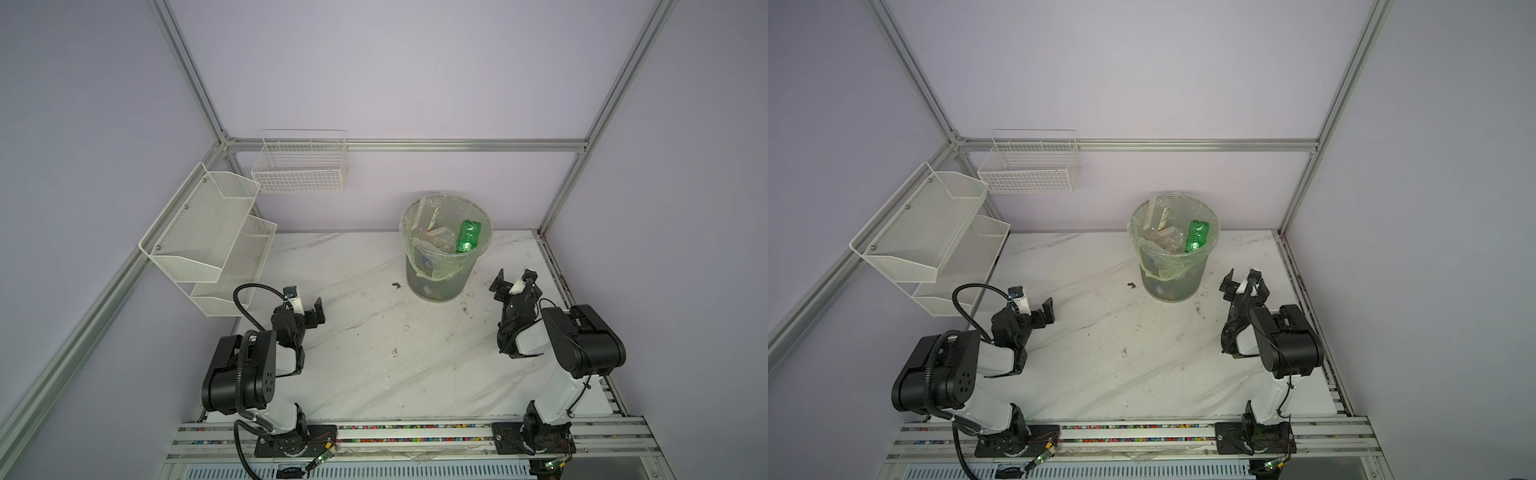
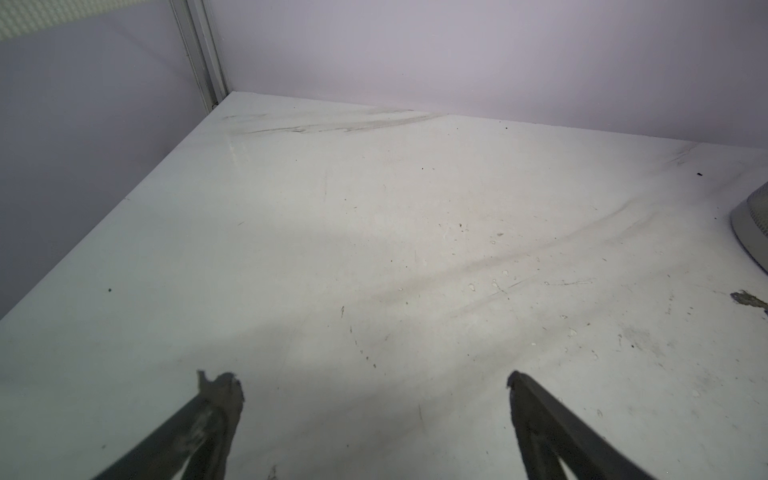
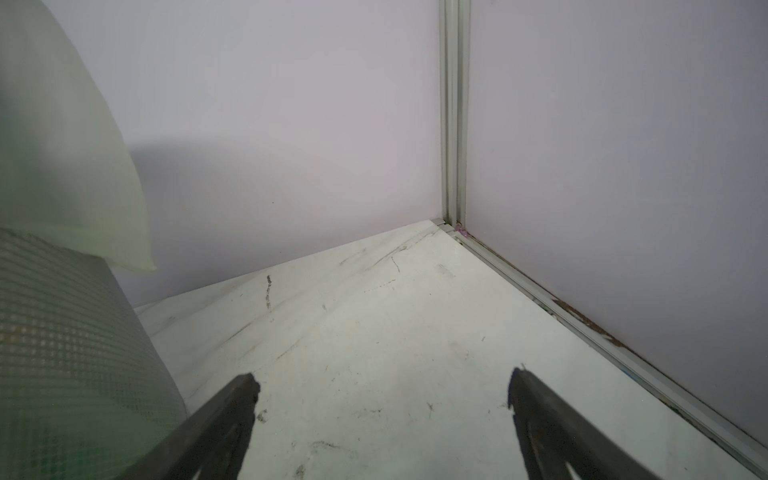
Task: Throw the plastic bottles in the bin
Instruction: Reset both arms
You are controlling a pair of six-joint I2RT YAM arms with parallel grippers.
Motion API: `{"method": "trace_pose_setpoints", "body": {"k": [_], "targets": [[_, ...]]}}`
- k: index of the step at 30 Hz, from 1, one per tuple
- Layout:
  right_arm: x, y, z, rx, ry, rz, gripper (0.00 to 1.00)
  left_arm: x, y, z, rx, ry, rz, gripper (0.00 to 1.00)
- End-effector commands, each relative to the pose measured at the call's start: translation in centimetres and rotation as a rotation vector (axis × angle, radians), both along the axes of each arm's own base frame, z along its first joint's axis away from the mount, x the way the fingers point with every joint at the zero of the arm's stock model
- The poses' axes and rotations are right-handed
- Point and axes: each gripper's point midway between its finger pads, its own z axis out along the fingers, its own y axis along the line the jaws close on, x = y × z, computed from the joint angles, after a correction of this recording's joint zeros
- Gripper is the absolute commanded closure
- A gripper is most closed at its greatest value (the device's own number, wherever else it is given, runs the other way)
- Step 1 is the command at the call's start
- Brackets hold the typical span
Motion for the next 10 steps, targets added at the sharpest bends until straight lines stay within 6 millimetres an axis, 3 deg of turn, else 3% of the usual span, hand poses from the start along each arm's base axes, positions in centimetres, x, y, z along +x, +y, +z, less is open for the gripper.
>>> {"method": "trace_pose_setpoints", "body": {"k": [1, 10], "targets": [[0.17, 0.65, 0.30, -0.049, 0.001, 0.016, 0.03, 1.49, -0.18, 3.34, 0.028, -0.110, -0.020, 0.00], [0.22, 0.62, 0.21, -0.048, 0.007, 0.015, 0.03, 1.51, -0.15, 3.37, 0.027, -0.111, -0.020, 0.00]]}}
